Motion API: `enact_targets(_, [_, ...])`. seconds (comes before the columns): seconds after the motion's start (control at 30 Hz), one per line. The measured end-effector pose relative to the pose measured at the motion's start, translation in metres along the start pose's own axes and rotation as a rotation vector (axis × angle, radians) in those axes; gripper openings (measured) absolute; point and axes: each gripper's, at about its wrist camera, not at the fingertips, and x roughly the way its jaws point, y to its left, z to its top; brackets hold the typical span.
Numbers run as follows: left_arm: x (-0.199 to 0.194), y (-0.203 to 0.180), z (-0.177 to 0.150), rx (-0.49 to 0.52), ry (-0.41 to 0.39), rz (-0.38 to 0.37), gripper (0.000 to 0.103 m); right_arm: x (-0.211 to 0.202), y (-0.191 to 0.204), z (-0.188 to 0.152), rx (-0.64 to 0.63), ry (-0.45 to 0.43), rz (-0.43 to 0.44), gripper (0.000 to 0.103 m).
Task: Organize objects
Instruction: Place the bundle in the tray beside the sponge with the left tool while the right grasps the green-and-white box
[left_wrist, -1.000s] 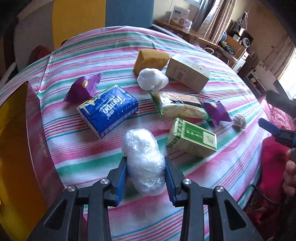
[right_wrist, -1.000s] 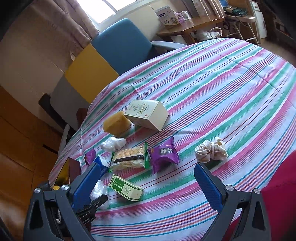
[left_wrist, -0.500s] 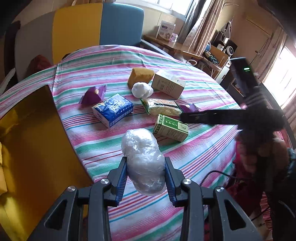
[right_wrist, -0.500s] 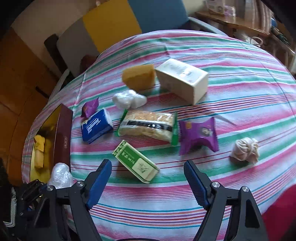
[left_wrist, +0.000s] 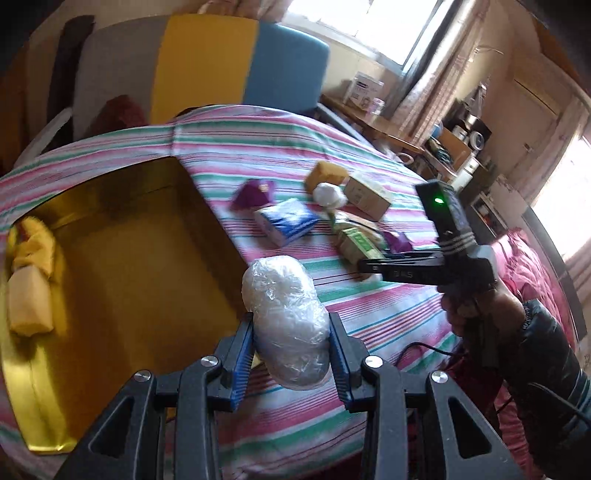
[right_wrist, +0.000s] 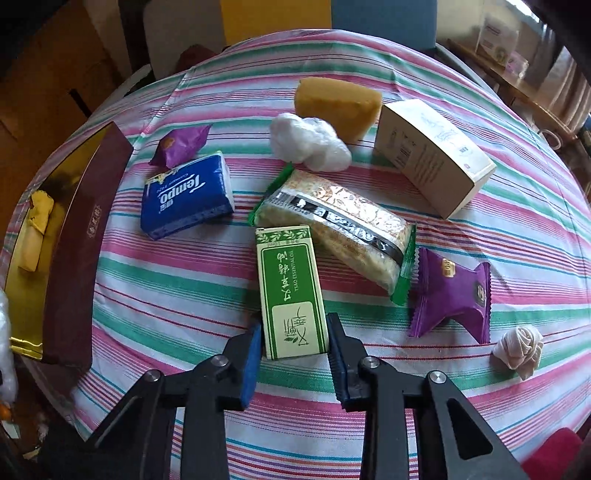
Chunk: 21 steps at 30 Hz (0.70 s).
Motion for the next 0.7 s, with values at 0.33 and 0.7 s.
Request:
enact_targets(0.33, [-0.03,0.129,-0.027,-0.259,0.044,0.267,0.037,-0.006,-0.002,-0.002,0.006,-0.003,0.013,0.032])
enact_targets(0.7, [-0.01,0.171,-0.03,-0.299,0.109,0.417,0.043,-0.008,-0.005,-0.003,0.014,-0.008,0.006,0.032])
